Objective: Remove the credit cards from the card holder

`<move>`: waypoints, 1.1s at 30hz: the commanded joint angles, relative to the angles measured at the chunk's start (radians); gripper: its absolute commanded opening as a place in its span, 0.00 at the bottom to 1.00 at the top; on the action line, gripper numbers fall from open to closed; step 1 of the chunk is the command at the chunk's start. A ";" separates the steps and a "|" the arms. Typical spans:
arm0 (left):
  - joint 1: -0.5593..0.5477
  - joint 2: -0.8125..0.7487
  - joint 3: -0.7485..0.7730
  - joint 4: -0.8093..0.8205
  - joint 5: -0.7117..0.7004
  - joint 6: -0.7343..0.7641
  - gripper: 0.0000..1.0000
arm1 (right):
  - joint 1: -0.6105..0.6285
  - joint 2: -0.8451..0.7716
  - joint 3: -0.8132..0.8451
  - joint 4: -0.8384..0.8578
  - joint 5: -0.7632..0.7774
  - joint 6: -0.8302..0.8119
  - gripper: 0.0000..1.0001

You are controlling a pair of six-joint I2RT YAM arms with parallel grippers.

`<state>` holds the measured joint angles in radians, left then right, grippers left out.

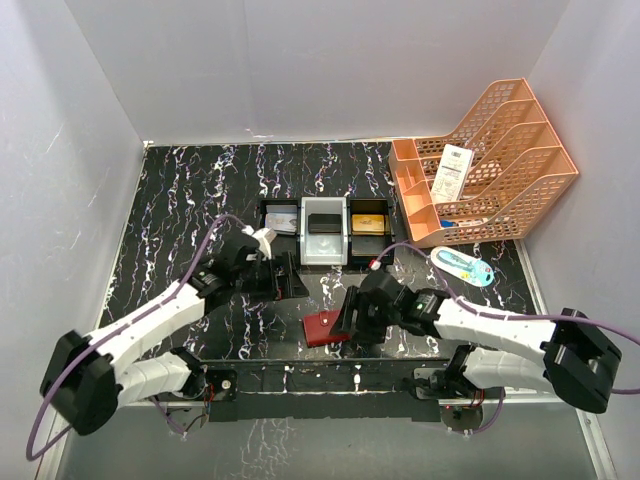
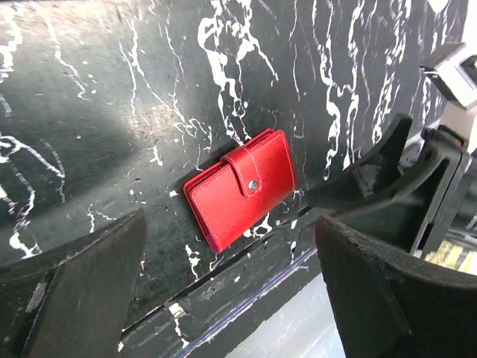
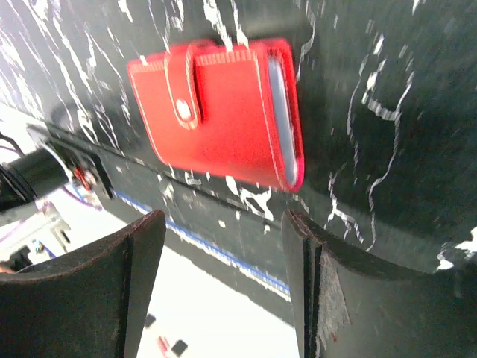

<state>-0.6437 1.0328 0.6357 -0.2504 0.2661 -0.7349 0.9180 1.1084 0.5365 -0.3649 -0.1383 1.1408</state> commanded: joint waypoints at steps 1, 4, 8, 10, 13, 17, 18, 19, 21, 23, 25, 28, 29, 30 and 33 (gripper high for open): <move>-0.004 0.123 0.056 0.094 0.162 0.089 0.92 | 0.080 0.014 -0.008 0.134 -0.059 0.130 0.61; -0.008 0.215 0.091 0.119 0.213 0.128 0.90 | 0.116 0.082 0.018 0.127 -0.024 0.145 0.62; -0.016 0.312 0.132 0.098 0.235 0.172 0.86 | 0.119 0.111 0.005 0.149 0.063 0.190 0.61; -0.019 0.331 0.129 0.111 0.242 0.175 0.84 | 0.116 0.124 -0.021 0.199 0.082 0.214 0.62; -0.027 0.366 0.095 0.158 0.265 0.153 0.82 | 0.087 0.156 -0.056 0.263 0.065 0.244 0.62; -0.057 0.385 0.043 0.208 0.269 0.131 0.75 | 0.022 0.185 -0.090 0.362 0.016 0.254 0.61; -0.064 0.387 0.032 0.217 0.263 0.125 0.75 | 0.004 0.189 -0.097 0.378 0.006 0.256 0.61; -0.069 0.389 0.021 0.226 0.256 0.119 0.74 | -0.015 0.194 -0.101 0.397 -0.009 0.255 0.61; -0.078 0.390 0.002 0.242 0.245 0.105 0.72 | -0.058 0.202 -0.107 0.428 -0.037 0.241 0.61; -0.088 0.385 -0.013 0.250 0.231 0.094 0.71 | -0.095 0.212 -0.103 0.441 -0.062 0.222 0.60; -0.097 0.380 -0.021 0.246 0.223 0.088 0.69 | -0.123 0.225 -0.085 0.438 -0.083 0.191 0.60; -0.114 0.362 -0.034 0.241 0.214 0.074 0.64 | -0.139 0.263 -0.034 0.398 -0.105 0.125 0.59; -0.121 0.358 -0.037 0.239 0.208 0.066 0.62 | -0.139 0.280 -0.010 0.373 -0.112 0.100 0.59; -0.130 0.355 -0.038 0.229 0.192 0.056 0.59 | -0.140 0.295 0.015 0.350 -0.115 0.062 0.58; -0.178 0.364 0.000 0.132 0.089 0.038 0.51 | -0.139 0.336 0.071 0.287 -0.115 -0.002 0.54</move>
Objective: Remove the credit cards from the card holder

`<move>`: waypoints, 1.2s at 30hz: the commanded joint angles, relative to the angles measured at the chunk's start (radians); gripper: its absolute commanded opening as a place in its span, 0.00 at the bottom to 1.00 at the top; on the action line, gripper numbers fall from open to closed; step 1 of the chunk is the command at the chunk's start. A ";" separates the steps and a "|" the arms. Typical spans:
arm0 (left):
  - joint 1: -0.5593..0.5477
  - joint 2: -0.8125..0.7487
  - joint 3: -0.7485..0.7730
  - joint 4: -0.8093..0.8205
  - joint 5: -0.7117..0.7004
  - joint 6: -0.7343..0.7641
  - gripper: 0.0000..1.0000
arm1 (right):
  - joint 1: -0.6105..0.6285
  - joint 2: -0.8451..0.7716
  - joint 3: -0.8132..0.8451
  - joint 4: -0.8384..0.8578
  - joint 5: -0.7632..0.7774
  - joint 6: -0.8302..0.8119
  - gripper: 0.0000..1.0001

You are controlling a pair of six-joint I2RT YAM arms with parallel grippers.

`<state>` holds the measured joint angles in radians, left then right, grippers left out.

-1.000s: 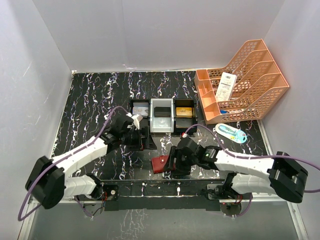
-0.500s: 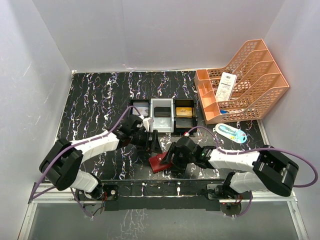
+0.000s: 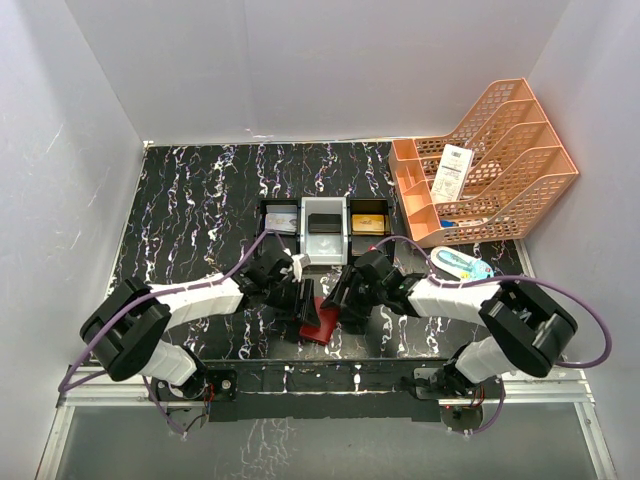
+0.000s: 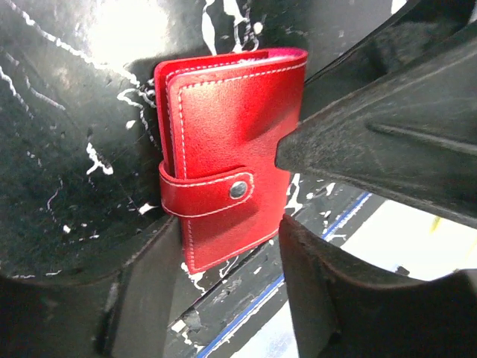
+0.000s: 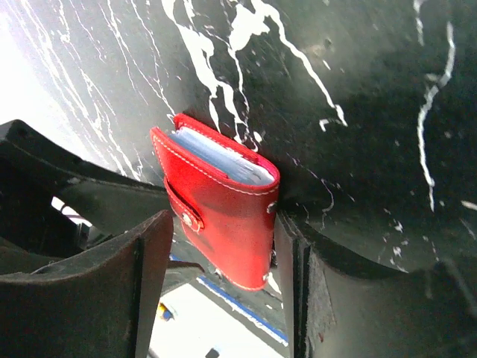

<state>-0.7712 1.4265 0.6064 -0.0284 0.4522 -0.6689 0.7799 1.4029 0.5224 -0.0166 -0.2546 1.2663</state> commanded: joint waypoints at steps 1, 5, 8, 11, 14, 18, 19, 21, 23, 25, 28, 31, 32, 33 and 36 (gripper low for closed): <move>-0.067 -0.030 0.041 -0.130 -0.155 -0.038 0.49 | -0.001 0.049 0.098 -0.081 0.009 -0.139 0.53; -0.082 -0.068 0.038 -0.200 -0.328 -0.114 0.51 | -0.001 0.049 0.136 -0.143 0.045 -0.173 0.50; -0.082 -0.093 0.072 -0.241 -0.382 -0.111 0.57 | -0.001 0.042 0.149 -0.181 0.062 -0.194 0.50; -0.083 -0.072 0.138 -0.308 -0.433 -0.085 0.59 | -0.001 0.039 0.152 -0.209 0.075 -0.209 0.50; -0.092 -0.037 0.204 -0.368 -0.462 -0.050 0.59 | -0.001 0.032 0.141 -0.210 0.084 -0.209 0.50; -0.127 0.011 0.277 -0.405 -0.479 -0.014 0.57 | -0.001 0.029 0.125 -0.189 0.078 -0.201 0.47; -0.136 0.027 0.291 -0.415 -0.483 -0.009 0.56 | -0.001 0.028 0.122 -0.184 0.078 -0.197 0.47; -0.161 0.057 0.320 -0.438 -0.496 -0.006 0.54 | -0.001 0.027 0.114 -0.174 0.078 -0.189 0.47; -0.188 0.087 0.347 -0.462 -0.518 -0.005 0.52 | -0.002 0.021 0.105 -0.162 0.077 -0.180 0.46; -0.216 0.118 0.373 -0.490 -0.546 -0.008 0.49 | -0.001 0.017 0.096 -0.146 0.073 -0.172 0.45; -0.245 0.157 0.409 -0.534 -0.592 -0.008 0.45 | -0.001 0.009 0.082 -0.128 0.065 -0.159 0.44; -0.268 0.201 0.445 -0.587 -0.650 -0.008 0.43 | -0.002 -0.001 0.072 -0.117 0.061 -0.149 0.44; -0.274 0.213 0.461 -0.599 -0.662 -0.005 0.43 | -0.002 -0.005 0.067 -0.114 0.060 -0.147 0.44; -0.282 0.225 0.473 -0.606 -0.673 0.000 0.42 | -0.001 -0.009 0.061 -0.109 0.059 -0.143 0.44; -0.309 0.260 0.510 -0.630 -0.706 0.011 0.41 | -0.001 -0.012 0.052 -0.095 0.052 -0.139 0.44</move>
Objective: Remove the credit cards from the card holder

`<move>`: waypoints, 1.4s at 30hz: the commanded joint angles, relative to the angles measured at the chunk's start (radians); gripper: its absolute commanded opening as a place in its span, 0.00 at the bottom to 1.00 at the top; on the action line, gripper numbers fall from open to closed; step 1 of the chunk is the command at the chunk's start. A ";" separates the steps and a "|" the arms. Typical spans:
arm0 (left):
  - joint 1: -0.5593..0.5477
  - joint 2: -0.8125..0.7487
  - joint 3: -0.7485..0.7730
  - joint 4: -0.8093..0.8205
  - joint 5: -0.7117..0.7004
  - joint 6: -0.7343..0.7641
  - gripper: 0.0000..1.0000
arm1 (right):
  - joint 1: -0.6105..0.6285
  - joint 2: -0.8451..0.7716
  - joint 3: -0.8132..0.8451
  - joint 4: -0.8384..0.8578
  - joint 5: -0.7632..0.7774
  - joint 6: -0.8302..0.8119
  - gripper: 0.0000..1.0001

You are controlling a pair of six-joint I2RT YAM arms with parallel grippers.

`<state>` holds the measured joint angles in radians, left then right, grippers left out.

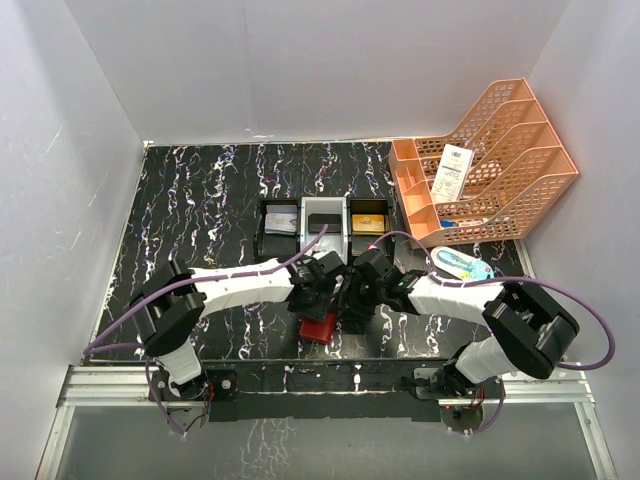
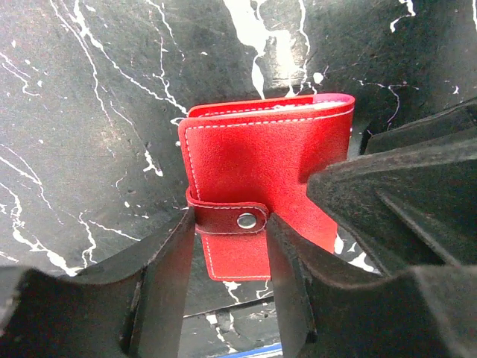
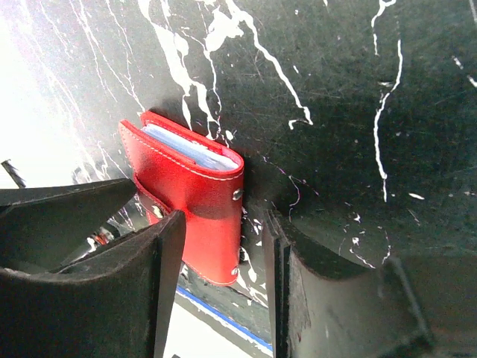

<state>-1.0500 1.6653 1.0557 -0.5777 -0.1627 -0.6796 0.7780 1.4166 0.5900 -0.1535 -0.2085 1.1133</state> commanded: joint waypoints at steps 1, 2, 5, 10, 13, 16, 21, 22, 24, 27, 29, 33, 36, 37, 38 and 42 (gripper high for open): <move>-0.039 0.034 0.072 -0.085 -0.105 0.023 0.40 | 0.000 -0.023 -0.019 0.047 0.000 0.015 0.44; -0.047 0.045 0.081 -0.091 -0.114 0.023 0.40 | 0.001 -0.020 -0.019 0.053 -0.007 0.015 0.44; -0.069 0.075 0.095 -0.103 -0.133 0.026 0.35 | 0.001 -0.002 -0.020 0.074 -0.035 0.011 0.44; -0.089 0.103 0.085 -0.090 -0.129 0.019 0.20 | 0.000 0.025 -0.034 0.150 -0.086 0.022 0.38; -0.090 0.081 0.057 -0.053 -0.112 0.008 0.14 | 0.000 0.042 -0.033 0.160 -0.088 0.025 0.31; -0.090 0.043 0.017 0.000 -0.093 0.003 0.12 | 0.001 0.058 -0.030 0.170 -0.097 0.016 0.26; -0.090 -0.011 -0.016 0.027 -0.111 -0.027 0.10 | 0.000 0.061 -0.038 0.173 -0.096 0.010 0.14; -0.090 -0.023 -0.020 0.027 -0.120 -0.032 0.10 | 0.000 0.062 -0.038 0.162 -0.089 0.007 0.13; -0.090 -0.045 -0.029 0.022 -0.143 -0.045 0.11 | 0.000 0.065 -0.038 0.144 -0.076 0.001 0.12; -0.090 -0.073 -0.038 0.007 -0.182 -0.072 0.14 | 0.001 0.079 -0.039 0.134 -0.069 -0.002 0.10; -0.090 -0.084 -0.043 -0.008 -0.208 -0.093 0.15 | 0.000 0.087 -0.039 0.133 -0.071 -0.002 0.10; -0.082 -0.088 -0.042 -0.064 -0.273 -0.147 0.17 | 0.000 0.093 -0.031 0.113 -0.058 -0.011 0.10; -0.071 -0.092 -0.037 -0.099 -0.304 -0.176 0.17 | 0.000 0.096 -0.027 0.102 -0.054 -0.019 0.09; -0.067 -0.094 -0.038 -0.106 -0.310 -0.182 0.18 | 0.000 0.100 -0.026 0.100 -0.055 -0.022 0.09; -0.063 -0.098 -0.041 -0.110 -0.312 -0.189 0.18 | 0.000 0.102 -0.025 0.100 -0.056 -0.023 0.09; -0.051 -0.128 -0.054 -0.116 -0.323 -0.219 0.19 | 0.000 0.126 -0.016 0.092 -0.061 -0.040 0.09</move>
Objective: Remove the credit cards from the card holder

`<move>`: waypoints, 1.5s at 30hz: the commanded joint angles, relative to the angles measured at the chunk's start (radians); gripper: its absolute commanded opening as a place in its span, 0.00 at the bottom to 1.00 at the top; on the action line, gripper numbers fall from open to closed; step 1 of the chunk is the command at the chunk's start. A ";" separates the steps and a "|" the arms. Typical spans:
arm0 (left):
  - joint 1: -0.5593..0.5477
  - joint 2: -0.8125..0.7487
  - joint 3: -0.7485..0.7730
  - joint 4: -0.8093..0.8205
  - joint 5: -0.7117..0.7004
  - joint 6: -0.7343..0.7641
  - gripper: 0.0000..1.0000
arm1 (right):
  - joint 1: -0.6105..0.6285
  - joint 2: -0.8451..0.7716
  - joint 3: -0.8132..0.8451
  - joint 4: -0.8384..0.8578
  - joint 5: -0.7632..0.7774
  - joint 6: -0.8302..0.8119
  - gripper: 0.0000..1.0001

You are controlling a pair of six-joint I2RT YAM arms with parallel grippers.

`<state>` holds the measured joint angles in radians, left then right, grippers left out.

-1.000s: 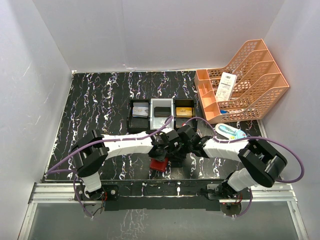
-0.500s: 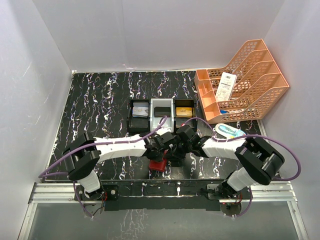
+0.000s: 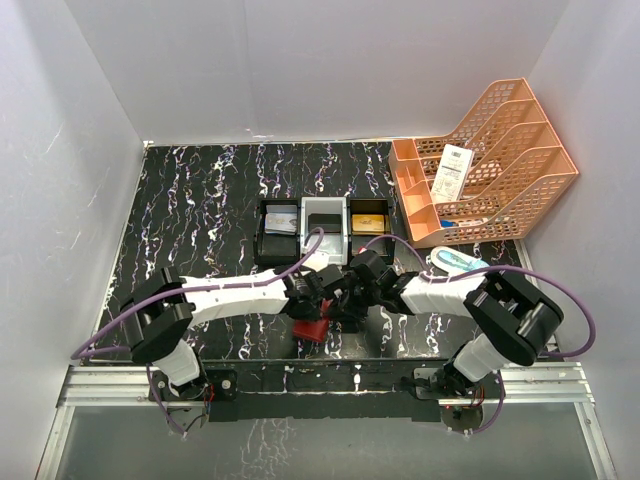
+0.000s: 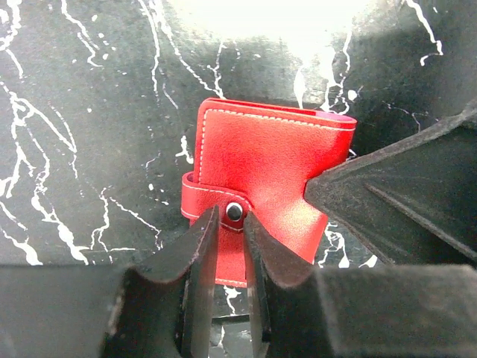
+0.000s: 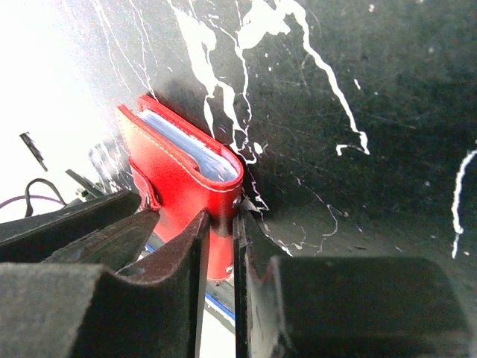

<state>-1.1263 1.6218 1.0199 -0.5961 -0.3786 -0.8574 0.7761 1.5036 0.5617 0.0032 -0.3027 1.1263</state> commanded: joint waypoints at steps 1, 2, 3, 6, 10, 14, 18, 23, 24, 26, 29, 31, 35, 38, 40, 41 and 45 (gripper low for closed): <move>0.031 -0.093 -0.025 -0.095 -0.106 -0.045 0.20 | 0.002 0.044 0.015 -0.068 0.035 -0.055 0.09; 0.036 -0.098 -0.031 -0.093 -0.104 -0.048 0.20 | 0.002 0.047 0.016 -0.073 0.039 -0.057 0.09; 0.040 -0.103 -0.035 -0.095 -0.102 -0.051 0.20 | 0.002 0.049 0.018 -0.076 0.043 -0.058 0.09; 0.054 -0.107 -0.042 -0.122 -0.118 -0.065 0.20 | 0.002 0.054 0.020 -0.081 0.045 -0.063 0.09; 0.063 -0.115 -0.033 -0.096 -0.086 -0.021 0.26 | 0.002 0.057 0.023 -0.082 0.039 -0.068 0.09; 0.063 -0.156 -0.040 0.042 0.017 0.066 0.43 | 0.003 0.066 0.028 -0.080 0.038 -0.069 0.09; 0.062 -0.164 -0.067 0.146 0.120 0.122 0.52 | 0.002 0.071 0.031 -0.078 0.037 -0.066 0.09; 0.060 -0.071 -0.050 0.074 0.112 0.123 0.51 | 0.002 0.075 0.032 -0.074 0.037 -0.065 0.09; 0.059 -0.052 -0.044 0.061 0.112 0.128 0.49 | 0.002 0.077 0.031 -0.075 0.037 -0.065 0.09; 0.055 -0.024 -0.032 0.030 0.089 0.131 0.47 | 0.003 0.081 0.028 -0.078 0.038 -0.066 0.09; 0.052 -0.011 -0.027 -0.008 0.054 0.131 0.41 | 0.002 0.081 0.022 -0.078 0.040 -0.066 0.09; 0.052 -0.019 -0.033 -0.008 0.058 0.145 0.37 | 0.002 0.082 0.019 -0.078 0.042 -0.066 0.09; 0.053 -0.012 -0.036 -0.053 0.001 0.152 0.26 | 0.001 0.087 0.025 -0.085 0.045 -0.071 0.09; 0.054 -0.005 -0.027 -0.112 -0.066 0.136 0.20 | -0.001 0.083 0.032 -0.102 0.056 -0.078 0.09; 0.056 -0.013 -0.033 -0.119 -0.074 0.136 0.19 | -0.001 0.085 0.034 -0.105 0.057 -0.079 0.09; 0.057 -0.019 -0.036 -0.120 -0.075 0.133 0.18 | -0.001 0.086 0.035 -0.110 0.057 -0.082 0.09; 0.058 -0.062 -0.041 -0.142 -0.103 0.103 0.15 | -0.007 0.092 0.038 -0.134 0.075 -0.095 0.08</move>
<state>-1.0824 1.6093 0.9901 -0.5663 -0.3431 -0.7494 0.7769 1.5604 0.6086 0.0036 -0.3325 1.0962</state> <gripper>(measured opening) 0.167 0.129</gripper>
